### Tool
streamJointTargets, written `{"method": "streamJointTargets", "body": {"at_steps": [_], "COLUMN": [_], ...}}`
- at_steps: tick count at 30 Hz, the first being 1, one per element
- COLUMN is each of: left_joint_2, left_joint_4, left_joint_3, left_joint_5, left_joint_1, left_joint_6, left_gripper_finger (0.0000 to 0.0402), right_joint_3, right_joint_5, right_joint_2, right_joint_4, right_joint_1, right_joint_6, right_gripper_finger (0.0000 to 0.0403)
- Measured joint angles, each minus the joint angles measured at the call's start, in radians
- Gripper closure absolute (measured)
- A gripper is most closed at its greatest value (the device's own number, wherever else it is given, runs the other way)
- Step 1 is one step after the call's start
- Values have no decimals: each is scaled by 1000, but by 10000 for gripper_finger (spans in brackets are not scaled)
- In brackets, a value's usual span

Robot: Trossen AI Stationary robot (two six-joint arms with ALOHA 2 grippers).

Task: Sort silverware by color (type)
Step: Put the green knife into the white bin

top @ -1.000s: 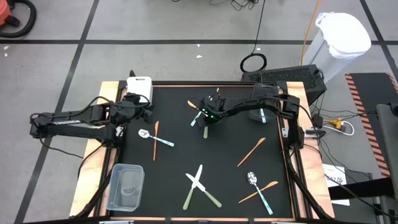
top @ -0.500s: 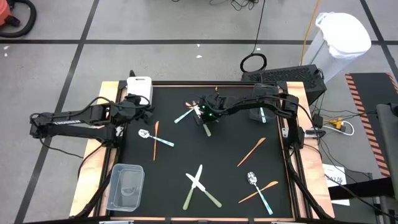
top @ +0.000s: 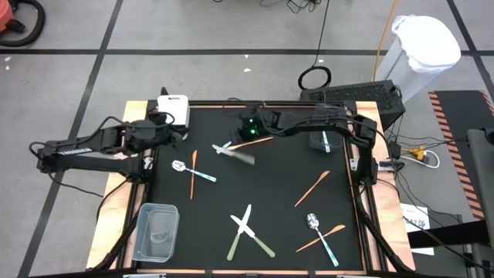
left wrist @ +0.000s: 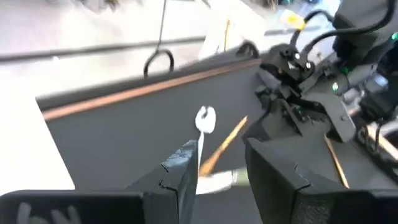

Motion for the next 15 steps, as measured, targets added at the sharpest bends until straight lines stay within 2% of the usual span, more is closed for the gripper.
{"method": "streamJointTargets", "body": {"at_steps": [3,6,12,15], "left_joint_2": [-3,28,235,378], "left_joint_4": [3,8,111,192], "left_joint_3": [7,-4,-49,-50], "left_joint_5": [-49,-52,152,205], "left_joint_1": [0,2,3,0], "left_joint_6": [18,89,346,505], "left_gripper_finger": [268,268,268,268], "right_joint_3": [9,9,9,9], "right_joint_5": [35,71,18,23], "right_joint_2": [3,2,-38,-93], "right_joint_4": [-15,-45,-179,-327], "right_joint_1": [-13,-22,-25,-26], "right_joint_6": [-12,-60,-160,-229], "right_gripper_finger": [402,395,362,349]}}
